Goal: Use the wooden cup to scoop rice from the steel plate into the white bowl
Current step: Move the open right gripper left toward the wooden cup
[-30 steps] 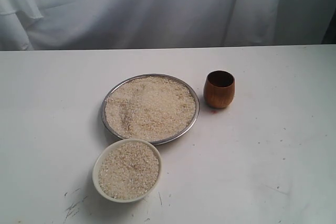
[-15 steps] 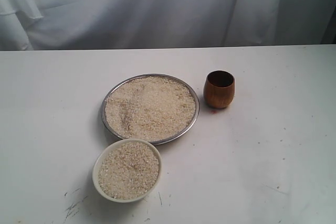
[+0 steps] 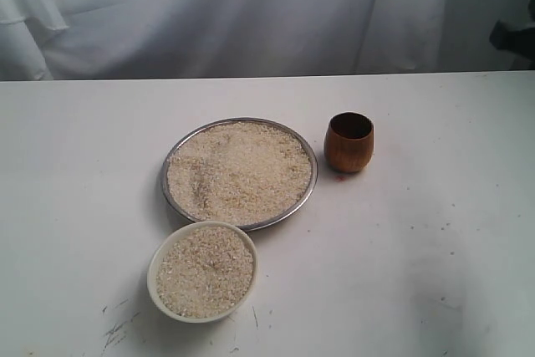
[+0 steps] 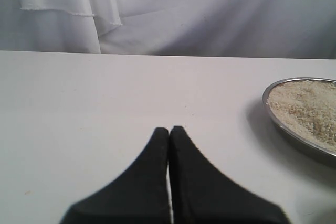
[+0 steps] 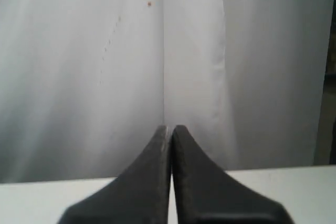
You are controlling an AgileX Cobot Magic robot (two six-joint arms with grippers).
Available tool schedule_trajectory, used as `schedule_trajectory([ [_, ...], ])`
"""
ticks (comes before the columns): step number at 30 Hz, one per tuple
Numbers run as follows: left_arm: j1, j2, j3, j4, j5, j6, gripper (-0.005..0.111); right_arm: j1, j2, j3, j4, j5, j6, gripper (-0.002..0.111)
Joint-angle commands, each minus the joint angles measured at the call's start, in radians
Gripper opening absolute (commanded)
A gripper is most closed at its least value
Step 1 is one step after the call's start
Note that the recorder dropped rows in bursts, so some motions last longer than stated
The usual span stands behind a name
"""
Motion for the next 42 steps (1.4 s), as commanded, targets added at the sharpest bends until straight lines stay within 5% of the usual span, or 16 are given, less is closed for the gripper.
schedule_trajectory([
  [1, -0.002, -0.005, 0.005, -0.001, -0.006, -0.003, 0.0, 0.0, 0.137, -0.004, -0.042, -0.017, 0.002, 0.0],
  [13, -0.002, -0.005, 0.005, -0.001, -0.006, -0.003, 0.0, 0.0, 0.398, -0.004, -0.68, -0.124, -0.001, 0.0],
  [29, -0.002, -0.005, 0.005, -0.001, -0.006, -0.003, 0.0, 0.007, 0.402, -0.004, -0.637, -0.145, 0.197, 0.002],
  [33, -0.002, -0.005, 0.005, -0.001, -0.006, -0.003, 0.0, 0.007, 0.402, -0.004, -0.573, -0.145, 0.263, 0.021],
  [39, -0.002, -0.005, 0.005, -0.001, -0.006, -0.003, 0.0, 0.007, 0.402, -0.004, -0.55, -0.142, 0.298, 0.083],
  [42, -0.002, -0.005, 0.005, -0.001, -0.006, -0.003, 0.0, 0.007, 0.402, -0.004, -0.542, -0.148, 0.303, 0.094],
])
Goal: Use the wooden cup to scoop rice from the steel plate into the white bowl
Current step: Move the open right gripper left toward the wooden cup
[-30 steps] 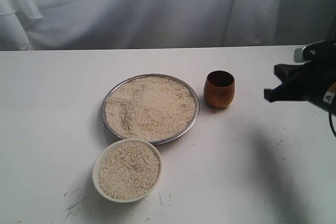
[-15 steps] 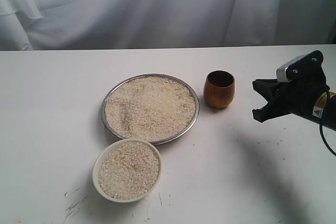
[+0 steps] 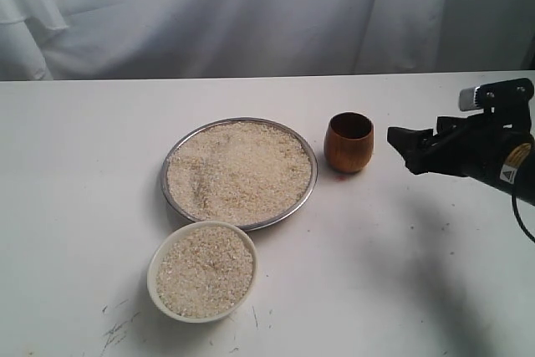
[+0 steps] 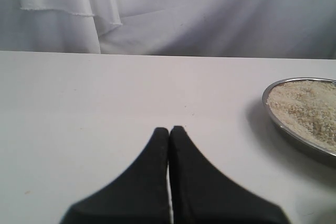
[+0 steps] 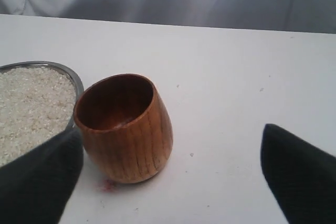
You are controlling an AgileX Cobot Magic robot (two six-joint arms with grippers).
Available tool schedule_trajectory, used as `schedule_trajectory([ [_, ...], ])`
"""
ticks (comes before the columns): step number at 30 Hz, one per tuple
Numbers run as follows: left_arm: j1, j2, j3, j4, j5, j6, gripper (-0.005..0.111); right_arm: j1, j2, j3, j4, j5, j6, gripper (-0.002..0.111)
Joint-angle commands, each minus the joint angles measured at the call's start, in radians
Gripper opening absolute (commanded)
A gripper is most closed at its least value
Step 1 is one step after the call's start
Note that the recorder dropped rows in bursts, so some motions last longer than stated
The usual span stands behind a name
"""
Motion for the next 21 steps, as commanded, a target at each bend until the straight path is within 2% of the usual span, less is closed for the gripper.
schedule_trajectory([
  [1, -0.002, -0.005, 0.005, -0.001, -0.006, -0.003, 0.0, 0.005, 0.0, -0.002, 0.021, -0.014, 0.014, 0.094],
  [13, -0.002, -0.005, 0.005, -0.001, -0.006, -0.003, 0.0, 0.005, 0.017, -0.002, -0.044, -0.025, 0.0, 0.092],
  [18, -0.002, -0.005, 0.005, -0.001, -0.006, -0.003, 0.0, 0.005, 0.115, -0.002, -0.057, -0.189, -0.247, 0.092],
  [21, -0.002, -0.005, 0.005, -0.001, -0.006, -0.003, 0.0, 0.005, 0.159, -0.018, -0.057, -0.19, -0.27, 0.092],
])
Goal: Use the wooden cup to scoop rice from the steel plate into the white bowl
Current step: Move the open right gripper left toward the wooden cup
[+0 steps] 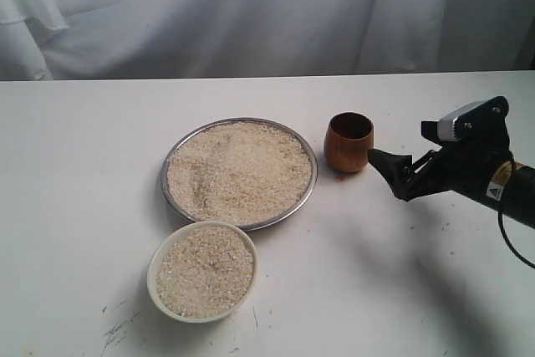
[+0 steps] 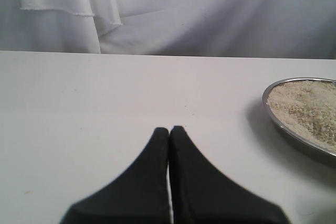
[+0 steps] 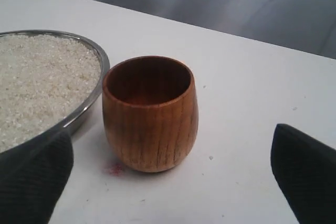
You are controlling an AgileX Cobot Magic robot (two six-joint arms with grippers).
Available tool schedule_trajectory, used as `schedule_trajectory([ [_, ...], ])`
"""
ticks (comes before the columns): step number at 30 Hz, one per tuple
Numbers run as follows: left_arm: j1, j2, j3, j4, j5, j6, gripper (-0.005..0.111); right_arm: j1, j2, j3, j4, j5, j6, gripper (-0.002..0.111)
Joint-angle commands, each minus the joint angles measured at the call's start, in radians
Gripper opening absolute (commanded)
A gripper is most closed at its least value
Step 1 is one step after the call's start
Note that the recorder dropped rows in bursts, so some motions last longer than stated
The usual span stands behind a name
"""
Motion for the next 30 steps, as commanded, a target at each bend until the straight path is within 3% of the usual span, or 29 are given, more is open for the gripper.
schedule_trajectory([
  [1, -0.002, -0.005, 0.005, -0.001, -0.006, -0.003, 0.0, 0.005, 0.049, -0.025, -0.011, -0.031, -0.047, 0.092],
  [30, -0.002, -0.005, 0.005, -0.001, -0.006, -0.003, 0.0, 0.005, 0.379, -0.289, -0.146, -0.166, -0.033, 0.092],
])
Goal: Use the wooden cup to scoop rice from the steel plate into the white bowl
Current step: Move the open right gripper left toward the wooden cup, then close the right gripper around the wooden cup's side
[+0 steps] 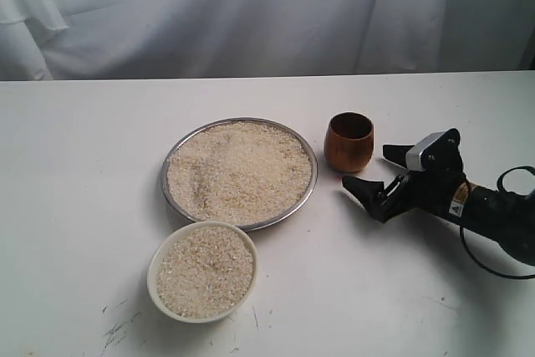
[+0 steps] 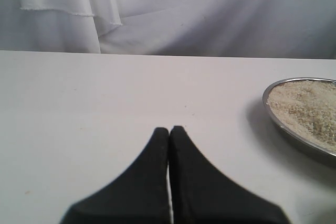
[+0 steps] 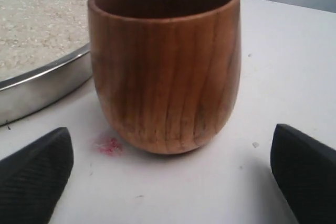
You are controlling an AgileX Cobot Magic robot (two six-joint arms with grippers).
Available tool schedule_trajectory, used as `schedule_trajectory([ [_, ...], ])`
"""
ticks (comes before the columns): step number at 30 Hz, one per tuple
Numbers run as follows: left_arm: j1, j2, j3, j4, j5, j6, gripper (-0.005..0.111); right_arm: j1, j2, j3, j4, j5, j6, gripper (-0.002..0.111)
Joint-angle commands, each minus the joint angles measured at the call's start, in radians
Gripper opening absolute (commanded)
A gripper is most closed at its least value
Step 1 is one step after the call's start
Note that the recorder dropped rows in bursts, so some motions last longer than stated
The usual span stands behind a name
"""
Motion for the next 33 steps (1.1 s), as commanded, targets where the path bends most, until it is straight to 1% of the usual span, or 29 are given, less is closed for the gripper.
schedule_trajectory([
  [1, -0.002, -0.005, 0.005, -0.001, -0.006, -0.003, 0.0, 0.005, 0.016, -0.051, -0.01, -0.021, 0.002, 0.092],
  [5, -0.002, -0.005, 0.005, -0.001, -0.006, -0.003, 0.0, 0.007, 0.04, -0.094, -0.017, -0.019, 0.033, 0.092],
  [8, -0.002, -0.005, 0.005, -0.001, -0.006, -0.003, 0.0, 0.023, 0.075, -0.123, -0.066, -0.023, 0.045, 0.092],
  [19, -0.002, -0.005, 0.005, -0.001, -0.006, -0.003, 0.0, 0.071, 0.094, -0.2, -0.047, 0.016, 0.034, 0.092],
  [25, -0.002, -0.005, 0.005, -0.001, -0.006, -0.003, 0.0, 0.074, 0.123, -0.247, -0.043, 0.01, 0.05, 0.092],
  [33, -0.002, -0.005, 0.005, -0.001, -0.006, -0.003, 0.0, 0.074, 0.123, -0.268, -0.039, 0.002, 0.083, 0.092],
])
